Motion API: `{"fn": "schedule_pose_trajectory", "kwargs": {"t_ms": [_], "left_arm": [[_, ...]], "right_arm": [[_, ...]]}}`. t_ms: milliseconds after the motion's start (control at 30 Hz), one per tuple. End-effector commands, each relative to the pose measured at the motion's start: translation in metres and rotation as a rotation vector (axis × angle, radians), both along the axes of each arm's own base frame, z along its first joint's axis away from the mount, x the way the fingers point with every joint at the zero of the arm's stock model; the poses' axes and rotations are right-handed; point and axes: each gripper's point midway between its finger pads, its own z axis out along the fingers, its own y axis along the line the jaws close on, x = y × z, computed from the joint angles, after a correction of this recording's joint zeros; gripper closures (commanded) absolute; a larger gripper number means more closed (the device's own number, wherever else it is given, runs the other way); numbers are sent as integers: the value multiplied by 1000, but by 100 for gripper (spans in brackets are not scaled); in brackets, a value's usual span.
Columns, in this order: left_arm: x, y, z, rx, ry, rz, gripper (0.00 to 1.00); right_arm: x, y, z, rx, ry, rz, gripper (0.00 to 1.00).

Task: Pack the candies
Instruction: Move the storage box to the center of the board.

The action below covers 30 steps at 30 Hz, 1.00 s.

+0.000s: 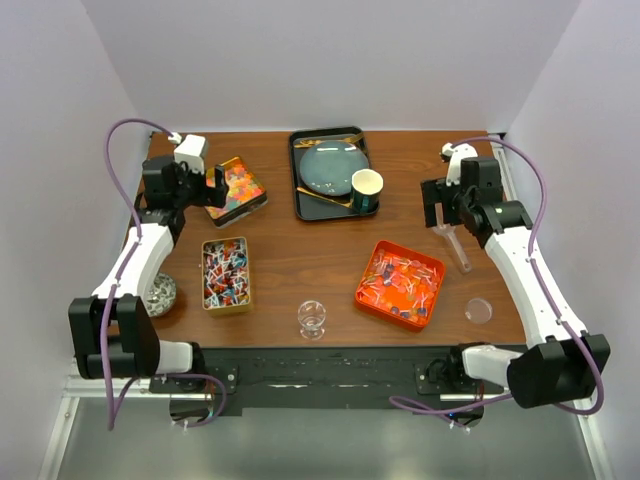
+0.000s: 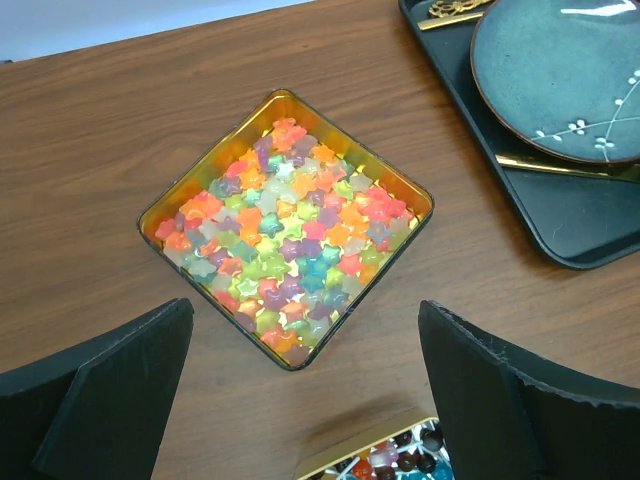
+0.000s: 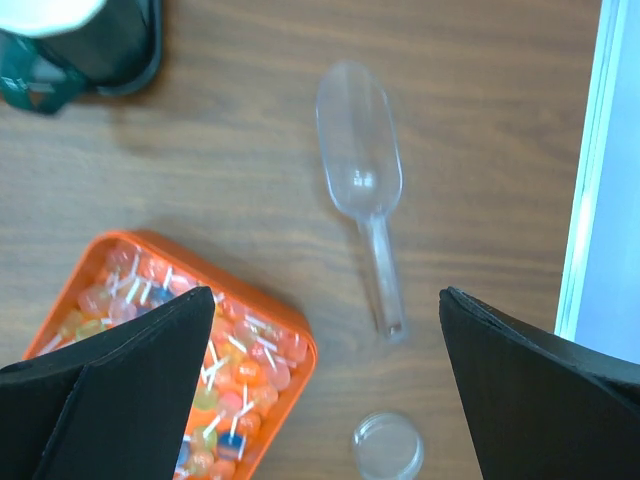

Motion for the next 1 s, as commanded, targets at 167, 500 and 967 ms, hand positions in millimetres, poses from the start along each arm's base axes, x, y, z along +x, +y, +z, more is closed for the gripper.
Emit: {"fn": "schedule_pose_trajectory", "kwargs": {"t_ms": [167, 500, 967], "left_arm": [[-24, -3, 19, -34, -48, -16, 0], [-72, -26, 14, 105, 81, -300, 9], [-147, -74, -67, 269, 284, -697, 32]], "right_arm": [[-1, 2, 8, -103, -15, 157, 1], [-33, 53, -16, -8, 118, 586, 2], [-77, 73, -75, -212, 226, 883, 6]]}}
